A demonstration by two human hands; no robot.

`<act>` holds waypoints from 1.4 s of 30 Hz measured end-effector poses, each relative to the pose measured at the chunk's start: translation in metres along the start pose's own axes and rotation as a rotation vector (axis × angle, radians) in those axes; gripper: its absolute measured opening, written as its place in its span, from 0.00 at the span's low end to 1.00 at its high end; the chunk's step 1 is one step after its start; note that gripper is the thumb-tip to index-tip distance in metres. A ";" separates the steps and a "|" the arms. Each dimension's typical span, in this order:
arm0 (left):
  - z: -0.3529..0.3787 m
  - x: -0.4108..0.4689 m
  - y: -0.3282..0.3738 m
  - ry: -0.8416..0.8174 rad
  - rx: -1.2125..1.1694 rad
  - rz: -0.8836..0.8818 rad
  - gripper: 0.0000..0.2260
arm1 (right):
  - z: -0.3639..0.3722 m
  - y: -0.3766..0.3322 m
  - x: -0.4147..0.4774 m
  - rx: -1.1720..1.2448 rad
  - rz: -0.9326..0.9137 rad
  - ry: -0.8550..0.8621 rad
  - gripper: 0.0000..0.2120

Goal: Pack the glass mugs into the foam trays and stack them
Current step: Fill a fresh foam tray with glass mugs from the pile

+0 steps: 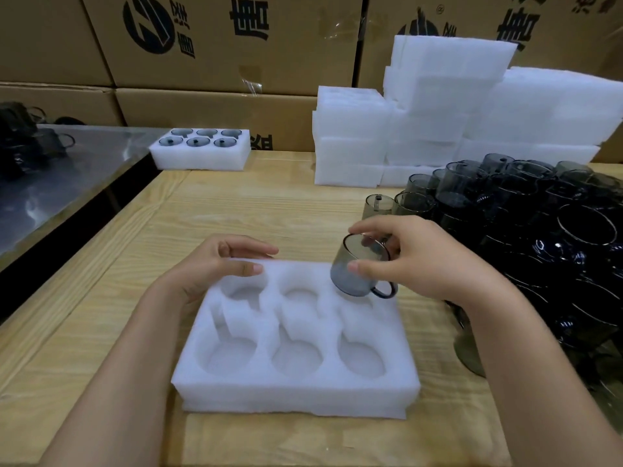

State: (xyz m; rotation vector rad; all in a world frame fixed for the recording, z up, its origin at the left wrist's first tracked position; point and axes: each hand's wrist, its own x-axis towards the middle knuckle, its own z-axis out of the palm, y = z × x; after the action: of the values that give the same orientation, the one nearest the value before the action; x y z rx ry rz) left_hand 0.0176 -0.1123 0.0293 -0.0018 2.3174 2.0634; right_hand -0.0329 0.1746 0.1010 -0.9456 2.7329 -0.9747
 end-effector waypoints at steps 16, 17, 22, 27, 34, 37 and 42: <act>0.001 -0.001 0.002 0.020 -0.042 -0.031 0.12 | 0.016 -0.019 -0.004 -0.321 0.016 -0.063 0.25; 0.001 -0.001 0.002 0.018 -0.036 -0.030 0.13 | 0.018 -0.021 -0.003 -0.360 0.011 -0.075 0.25; 0.000 -0.002 0.006 0.018 0.042 -0.045 0.12 | 0.019 -0.017 -0.001 -0.364 0.021 -0.126 0.28; 0.010 -0.005 0.031 0.090 0.488 -0.071 0.07 | 0.021 -0.001 -0.001 -0.201 0.047 -0.134 0.27; 0.123 0.007 0.068 0.081 0.919 0.237 0.41 | 0.046 0.005 0.018 -0.071 0.078 0.057 0.16; 0.150 0.014 0.050 -0.051 0.955 0.219 0.36 | 0.058 0.015 0.023 -0.152 0.155 -0.144 0.26; 0.146 0.016 0.034 -0.097 0.972 0.098 0.40 | 0.060 0.024 0.020 -0.434 0.200 -0.246 0.33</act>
State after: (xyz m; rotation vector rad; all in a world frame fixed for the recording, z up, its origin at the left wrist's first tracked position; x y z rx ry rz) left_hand 0.0048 0.0369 0.0456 0.2311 3.0014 0.7410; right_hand -0.0451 0.1443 0.0415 -0.7570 2.7983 -0.2163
